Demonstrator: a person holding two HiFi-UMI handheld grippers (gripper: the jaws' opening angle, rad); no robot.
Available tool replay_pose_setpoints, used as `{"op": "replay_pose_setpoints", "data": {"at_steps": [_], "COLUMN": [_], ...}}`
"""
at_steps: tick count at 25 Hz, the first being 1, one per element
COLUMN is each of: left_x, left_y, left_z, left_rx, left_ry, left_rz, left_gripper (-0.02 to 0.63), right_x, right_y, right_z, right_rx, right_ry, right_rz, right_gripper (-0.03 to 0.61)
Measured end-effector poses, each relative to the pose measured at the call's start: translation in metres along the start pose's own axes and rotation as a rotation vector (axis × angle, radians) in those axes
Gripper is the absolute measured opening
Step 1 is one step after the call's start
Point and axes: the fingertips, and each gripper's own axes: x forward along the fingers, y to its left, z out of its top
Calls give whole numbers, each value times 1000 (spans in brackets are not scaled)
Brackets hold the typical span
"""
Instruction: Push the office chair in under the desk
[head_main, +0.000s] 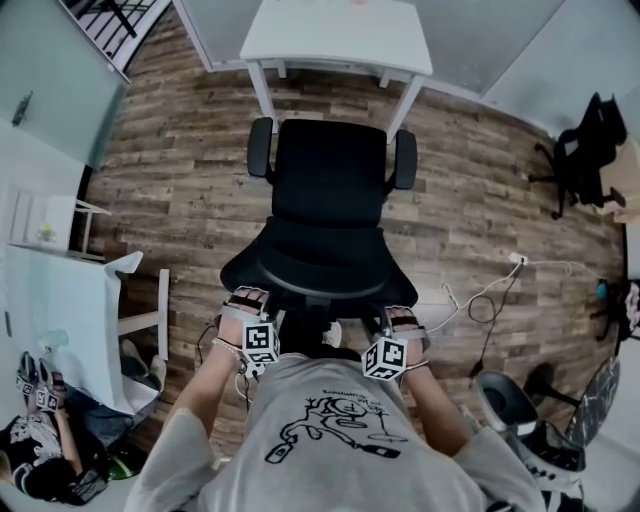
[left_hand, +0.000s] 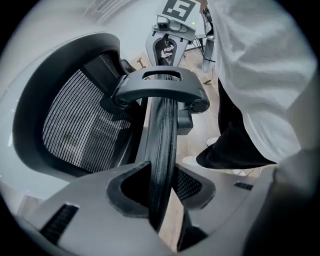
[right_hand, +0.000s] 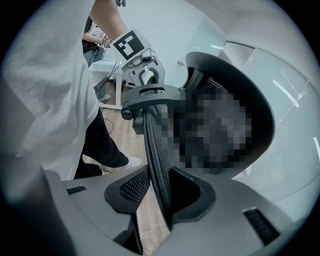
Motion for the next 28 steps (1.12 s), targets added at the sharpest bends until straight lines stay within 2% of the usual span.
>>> {"op": "replay_pose_setpoints", "data": {"at_steps": [9, 18, 22, 28], "left_x": [20, 41, 46, 46], "left_y": [35, 77, 89, 98], "left_z": [2, -13, -17, -30], "left_rx": [-23, -6, 13, 26], "left_ry": [7, -17, -37, -49], "left_rz": [-19, -45, -67, -90], "left_gripper": [124, 124, 126, 127], "right_x": [20, 47, 52, 57], "right_y": [-38, -81, -90, -90], "right_z": [-7, 2, 4, 19], "right_rx": [-5, 36, 71, 70], "right_ry": [13, 47, 63, 62], "right_rz": [-2, 13, 14, 40], "right_gripper": [149, 144, 144, 141]}}
